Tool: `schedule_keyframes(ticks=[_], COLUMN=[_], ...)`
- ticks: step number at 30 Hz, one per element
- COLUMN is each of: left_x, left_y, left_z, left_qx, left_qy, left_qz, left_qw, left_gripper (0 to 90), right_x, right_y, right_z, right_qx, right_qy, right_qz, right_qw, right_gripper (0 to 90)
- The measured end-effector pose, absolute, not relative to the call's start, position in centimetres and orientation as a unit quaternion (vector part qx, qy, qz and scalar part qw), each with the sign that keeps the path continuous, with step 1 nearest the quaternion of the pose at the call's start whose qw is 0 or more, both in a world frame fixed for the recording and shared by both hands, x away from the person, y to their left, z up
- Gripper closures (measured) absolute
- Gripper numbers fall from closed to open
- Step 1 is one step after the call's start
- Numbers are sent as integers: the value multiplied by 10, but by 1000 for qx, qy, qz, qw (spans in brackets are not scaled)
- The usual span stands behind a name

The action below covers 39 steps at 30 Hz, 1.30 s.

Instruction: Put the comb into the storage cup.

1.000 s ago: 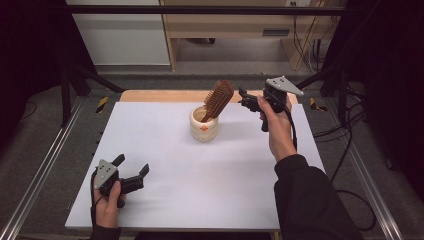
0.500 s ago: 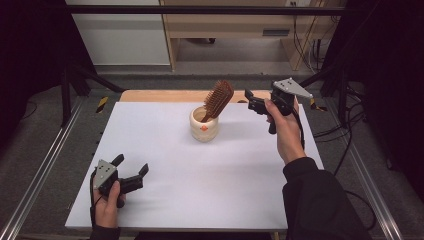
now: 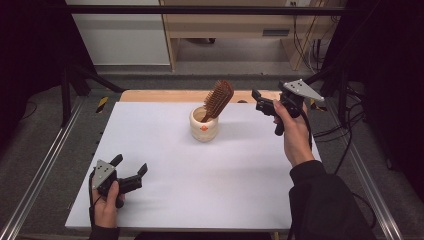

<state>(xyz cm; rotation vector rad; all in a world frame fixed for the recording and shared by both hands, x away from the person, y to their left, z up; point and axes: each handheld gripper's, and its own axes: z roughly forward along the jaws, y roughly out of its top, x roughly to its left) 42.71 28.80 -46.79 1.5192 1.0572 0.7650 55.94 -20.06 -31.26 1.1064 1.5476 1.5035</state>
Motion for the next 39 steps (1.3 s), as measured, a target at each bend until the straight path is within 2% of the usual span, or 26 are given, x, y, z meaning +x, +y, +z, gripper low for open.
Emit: schedule_keyframes(ticks=[28, 34, 39], left_x=[422, 420, 421], left_y=[295, 296, 297], left_z=[-464, -462, -463], left_qx=[629, 629, 624], left_qy=[444, 435, 442], left_qz=[316, 343, 336], left_qw=[555, 545, 550], left_gripper=[20, 26, 26], right_x=[524, 511, 501], right_y=[-237, -246, -254], right_z=[-315, -321, -330], right_qx=[414, 409, 409], right_qy=[585, 593, 596], right_qz=[601, 596, 593], right_qw=[353, 356, 353], right_gripper=[47, 47, 46])
